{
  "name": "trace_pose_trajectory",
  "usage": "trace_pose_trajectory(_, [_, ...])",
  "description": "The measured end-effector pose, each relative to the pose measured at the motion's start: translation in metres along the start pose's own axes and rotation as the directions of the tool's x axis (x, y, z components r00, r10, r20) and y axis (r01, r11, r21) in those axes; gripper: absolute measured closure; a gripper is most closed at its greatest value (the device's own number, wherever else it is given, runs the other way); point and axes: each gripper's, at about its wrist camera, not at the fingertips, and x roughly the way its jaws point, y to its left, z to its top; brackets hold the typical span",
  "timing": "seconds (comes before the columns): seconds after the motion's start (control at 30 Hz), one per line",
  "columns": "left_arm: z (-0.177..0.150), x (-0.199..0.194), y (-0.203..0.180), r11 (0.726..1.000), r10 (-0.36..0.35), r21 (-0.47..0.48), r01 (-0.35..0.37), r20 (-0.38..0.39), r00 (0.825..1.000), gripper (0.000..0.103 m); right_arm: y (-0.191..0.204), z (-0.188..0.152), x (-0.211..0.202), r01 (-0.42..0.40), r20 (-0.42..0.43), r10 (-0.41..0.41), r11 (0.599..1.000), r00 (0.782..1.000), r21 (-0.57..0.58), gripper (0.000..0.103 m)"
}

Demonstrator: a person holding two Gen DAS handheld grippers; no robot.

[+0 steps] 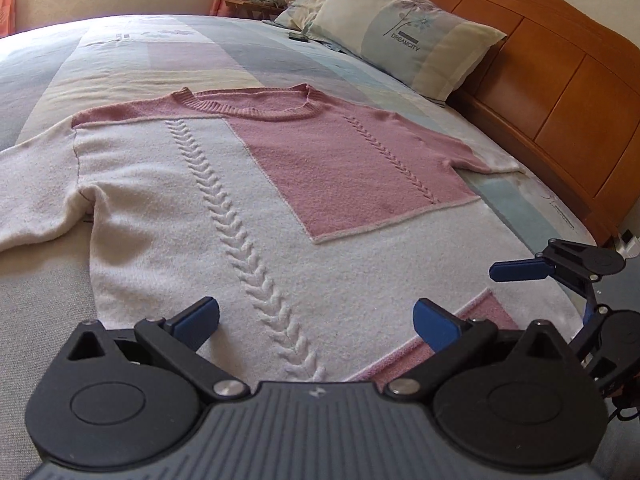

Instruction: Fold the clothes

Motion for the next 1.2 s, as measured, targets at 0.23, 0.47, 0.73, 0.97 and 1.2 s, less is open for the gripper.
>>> trace_pose_trajectory(0.23, [-0.003, 0.001, 0.003, 1.0, 0.003, 0.016, -0.003, -0.007, 1.0, 0.001, 0.019, 0.006, 0.032, 0.014, 0.009, -0.014, 1.0, 1.0, 0.027, 0.0])
trace_pose_trajectory(0.47, [0.0, -0.001, -0.002, 1.0, 0.02, 0.006, -0.02, -0.001, 1.0, 0.001, 0.023, -0.042, 0.001, 0.039, 0.083, -0.042, 0.999, 0.996, 0.032, 0.0])
trace_pose_trajectory(0.73, [-0.002, 0.002, -0.014, 0.997, 0.066, 0.043, -0.065, -0.027, 0.997, 0.001, 0.039, -0.08, -0.037, 0.098, 0.046, -0.098, 0.995, 0.994, 0.001, 0.0])
trace_pose_trajectory(0.97, [-0.005, -0.002, -0.024, 0.997, 0.04, 0.073, -0.039, -0.01, 0.999, 0.001, 0.014, -0.08, -0.061, 0.174, 0.079, -0.18, 0.982, 0.981, 0.078, 0.0])
trace_pose_trajectory(1.2, [-0.004, 0.001, -0.045, 0.986, 0.007, 0.168, -0.006, -0.003, 1.0, 0.001, -0.023, -0.109, -0.066, 0.211, 0.004, -0.217, 0.952, 0.976, 0.22, 0.0])
